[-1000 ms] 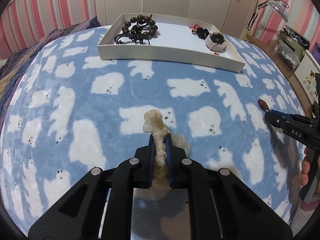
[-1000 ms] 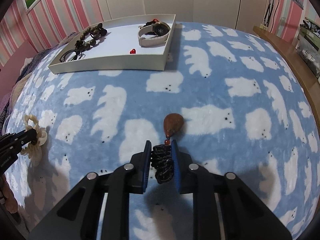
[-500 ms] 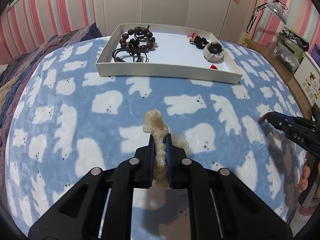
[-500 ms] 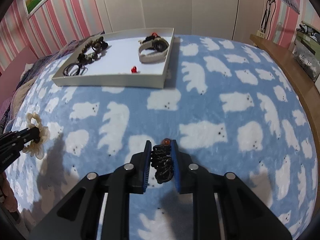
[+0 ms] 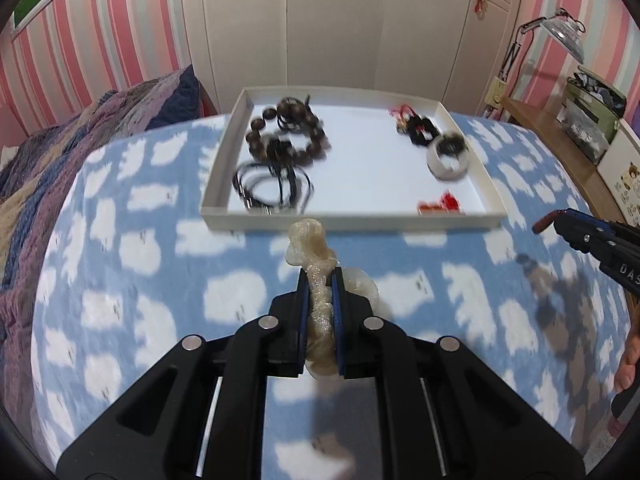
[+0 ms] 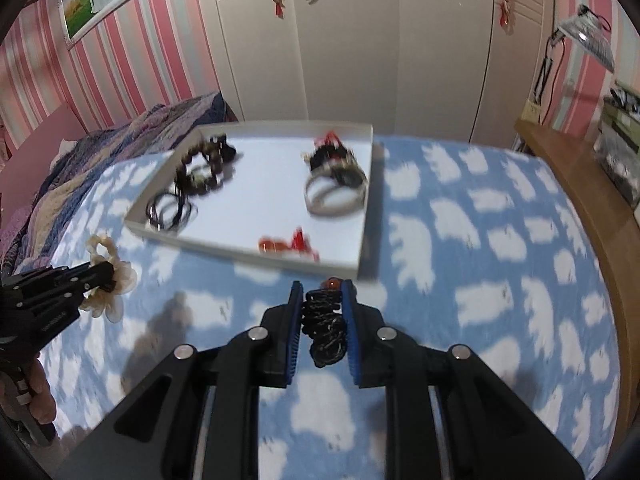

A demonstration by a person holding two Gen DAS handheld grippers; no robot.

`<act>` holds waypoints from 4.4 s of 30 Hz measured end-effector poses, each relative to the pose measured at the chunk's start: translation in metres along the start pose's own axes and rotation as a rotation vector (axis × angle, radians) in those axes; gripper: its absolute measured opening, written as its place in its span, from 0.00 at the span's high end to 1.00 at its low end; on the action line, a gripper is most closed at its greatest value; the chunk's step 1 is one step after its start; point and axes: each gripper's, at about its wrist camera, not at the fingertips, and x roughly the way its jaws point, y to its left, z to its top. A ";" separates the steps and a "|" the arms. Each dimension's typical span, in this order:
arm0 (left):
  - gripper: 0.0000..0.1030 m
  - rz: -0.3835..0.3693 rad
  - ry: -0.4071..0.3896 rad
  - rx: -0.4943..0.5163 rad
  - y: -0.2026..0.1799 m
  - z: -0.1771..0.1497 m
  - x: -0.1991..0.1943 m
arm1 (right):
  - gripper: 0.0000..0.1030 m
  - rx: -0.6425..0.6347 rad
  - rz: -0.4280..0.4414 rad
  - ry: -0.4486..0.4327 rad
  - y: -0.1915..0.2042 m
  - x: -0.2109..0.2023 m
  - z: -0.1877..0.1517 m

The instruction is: Organize jewelry

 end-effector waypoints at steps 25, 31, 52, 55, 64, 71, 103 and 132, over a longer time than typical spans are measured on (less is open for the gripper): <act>0.90 -0.010 0.095 0.003 0.011 0.067 0.123 | 0.81 0.042 -0.019 0.116 0.022 0.114 0.035; 0.87 0.005 0.087 0.017 0.009 0.065 0.123 | 0.81 0.043 -0.046 0.129 0.022 0.121 0.027; 0.52 0.009 0.085 -0.003 0.015 0.062 0.116 | 0.68 0.055 -0.028 0.106 0.018 0.130 0.031; 0.42 0.016 0.063 0.008 0.010 0.058 0.104 | 0.55 0.057 -0.034 0.090 0.018 0.125 0.032; 0.18 0.097 -0.004 -0.022 0.027 0.048 0.063 | 0.35 0.041 -0.015 0.057 0.022 0.109 0.039; 0.03 0.184 -0.087 -0.076 0.041 0.023 0.011 | 0.10 0.014 0.021 -0.023 0.029 0.061 0.037; 0.03 0.186 -0.318 -0.179 -0.005 -0.100 -0.080 | 0.02 -0.029 -0.109 -0.285 0.018 -0.054 -0.081; 0.03 0.195 -0.343 -0.115 -0.023 -0.107 -0.082 | 0.02 -0.015 -0.116 -0.283 0.020 -0.048 -0.086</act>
